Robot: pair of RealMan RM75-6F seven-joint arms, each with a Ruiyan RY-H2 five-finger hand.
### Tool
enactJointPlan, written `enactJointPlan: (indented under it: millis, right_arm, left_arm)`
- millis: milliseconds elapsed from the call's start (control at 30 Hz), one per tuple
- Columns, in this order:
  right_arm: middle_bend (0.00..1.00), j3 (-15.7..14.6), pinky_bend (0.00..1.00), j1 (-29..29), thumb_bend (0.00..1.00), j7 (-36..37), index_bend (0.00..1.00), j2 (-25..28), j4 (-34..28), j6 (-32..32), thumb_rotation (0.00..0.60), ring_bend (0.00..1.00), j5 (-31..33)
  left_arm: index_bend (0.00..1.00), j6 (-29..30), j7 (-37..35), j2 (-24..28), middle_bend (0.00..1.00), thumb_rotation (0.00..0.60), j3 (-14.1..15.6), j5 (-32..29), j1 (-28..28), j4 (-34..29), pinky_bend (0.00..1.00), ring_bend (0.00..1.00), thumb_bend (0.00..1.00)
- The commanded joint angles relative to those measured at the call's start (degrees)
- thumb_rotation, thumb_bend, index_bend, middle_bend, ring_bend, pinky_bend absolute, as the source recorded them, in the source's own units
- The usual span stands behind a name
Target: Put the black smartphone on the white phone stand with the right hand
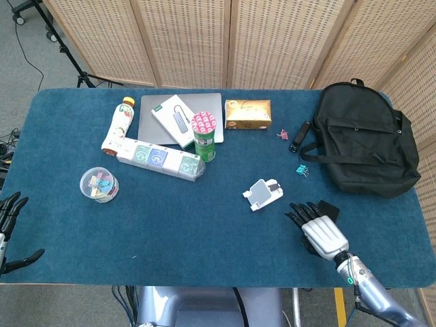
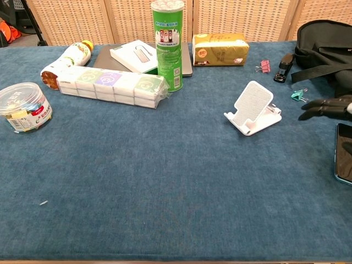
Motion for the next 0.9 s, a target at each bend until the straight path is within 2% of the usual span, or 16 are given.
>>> enactJointPlan:
  millis: [33,200,367,600,900]
  right_arm:
    - [0.03,0.1,0.00,2.0,0.67,-6.7,0.11,-1.0,-0.6,-3.1,0.600,0.00,4.8]
    - [0.05,-1.2,0.00,2.1,0.67,-12.5,0.15,0.0,-0.9,-3.1,0.600,0.00,8.8]
    - [0.05,-3.3,0.00,2.0,0.67,-16.2,0.18,0.7,-0.5,-3.4,0.600,0.00,10.1]
    - [0.05,-5.9,0.00,1.2,0.67,-17.6,0.18,0.7,0.0,-2.7,0.600,0.00,9.4]
    - [0.08,-7.4,0.00,0.9,0.67,-18.7,0.20,0.6,0.3,-1.6,0.600,0.00,7.7]
  left_arm:
    - [0.02,0.1,-0.1,0.0,0.00,0.600,0.0,0.1,0.0,0.0,0.07,0.00,0.00]
    - [0.02,0.0,-0.1,0.0,0.00,0.600,0.0,0.1,0.0,0.1,0.07,0.00,0.00]
    - [0.02,-0.1,0.1,0.0,0.00,0.600,0.1,0.2,0.0,0.0,0.07,0.00,0.00]
    - [0.02,0.1,-0.1,0.0,0.00,0.600,-0.1,-0.2,0.1,-0.1,0.07,0.00,0.00]
    - [0.02,-0.3,0.5,-0.1,0.00,0.600,-0.1,-0.3,0.0,-0.2,0.07,0.00,0.00]
